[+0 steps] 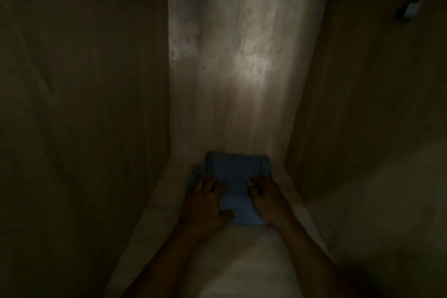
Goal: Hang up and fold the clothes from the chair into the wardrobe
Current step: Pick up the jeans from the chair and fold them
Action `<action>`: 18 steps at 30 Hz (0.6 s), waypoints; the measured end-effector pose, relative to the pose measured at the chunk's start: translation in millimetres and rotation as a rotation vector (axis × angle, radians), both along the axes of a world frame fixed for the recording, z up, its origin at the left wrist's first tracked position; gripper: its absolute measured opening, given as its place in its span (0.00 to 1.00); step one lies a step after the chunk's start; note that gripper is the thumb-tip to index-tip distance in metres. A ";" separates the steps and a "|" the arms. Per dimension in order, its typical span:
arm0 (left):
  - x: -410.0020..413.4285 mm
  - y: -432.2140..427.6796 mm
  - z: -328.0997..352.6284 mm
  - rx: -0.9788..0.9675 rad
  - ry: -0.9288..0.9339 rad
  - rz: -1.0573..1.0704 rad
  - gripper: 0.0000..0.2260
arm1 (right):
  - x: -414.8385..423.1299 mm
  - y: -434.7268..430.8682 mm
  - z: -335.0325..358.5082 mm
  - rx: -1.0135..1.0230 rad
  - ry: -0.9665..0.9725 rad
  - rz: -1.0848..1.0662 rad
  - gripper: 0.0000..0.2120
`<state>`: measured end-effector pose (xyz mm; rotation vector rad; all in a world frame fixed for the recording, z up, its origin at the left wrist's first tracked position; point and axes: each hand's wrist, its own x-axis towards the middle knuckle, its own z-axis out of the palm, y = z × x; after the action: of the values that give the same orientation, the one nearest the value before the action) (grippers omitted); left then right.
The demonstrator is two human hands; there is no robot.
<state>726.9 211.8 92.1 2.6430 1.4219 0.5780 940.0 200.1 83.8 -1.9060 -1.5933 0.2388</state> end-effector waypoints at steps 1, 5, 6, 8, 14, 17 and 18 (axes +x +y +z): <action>3.2 1.7 -3.4 0.008 -0.016 0.006 0.46 | 3.7 2.9 -0.1 0.004 0.012 0.005 0.32; 10.0 7.6 -9.9 -0.016 -0.005 0.040 0.44 | 2.4 -1.2 2.0 0.150 -0.024 -0.042 0.19; 9.7 8.5 -12.3 0.000 0.001 0.036 0.43 | 0.4 -4.1 -0.9 0.263 -0.081 -0.067 0.17; 7.8 7.9 -20.5 0.115 -0.095 0.006 0.39 | -3.1 -10.4 -6.6 0.441 -0.232 -0.114 0.15; 6.2 4.6 -31.9 0.311 -0.255 0.028 0.28 | -6.7 -13.6 -9.6 0.469 -0.336 -0.087 0.18; 3.4 -3.1 -29.0 0.262 -0.189 0.035 0.30 | -9.2 -16.4 -10.8 0.453 -0.358 -0.131 0.20; 0.4 -8.3 -27.8 0.217 -0.164 0.033 0.33 | -11.1 -18.1 -11.1 0.425 -0.359 -0.135 0.21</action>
<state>727.4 203.5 64.3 2.6590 1.4307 0.9805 928.9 182.0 72.7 -1.7692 -1.5698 -0.4887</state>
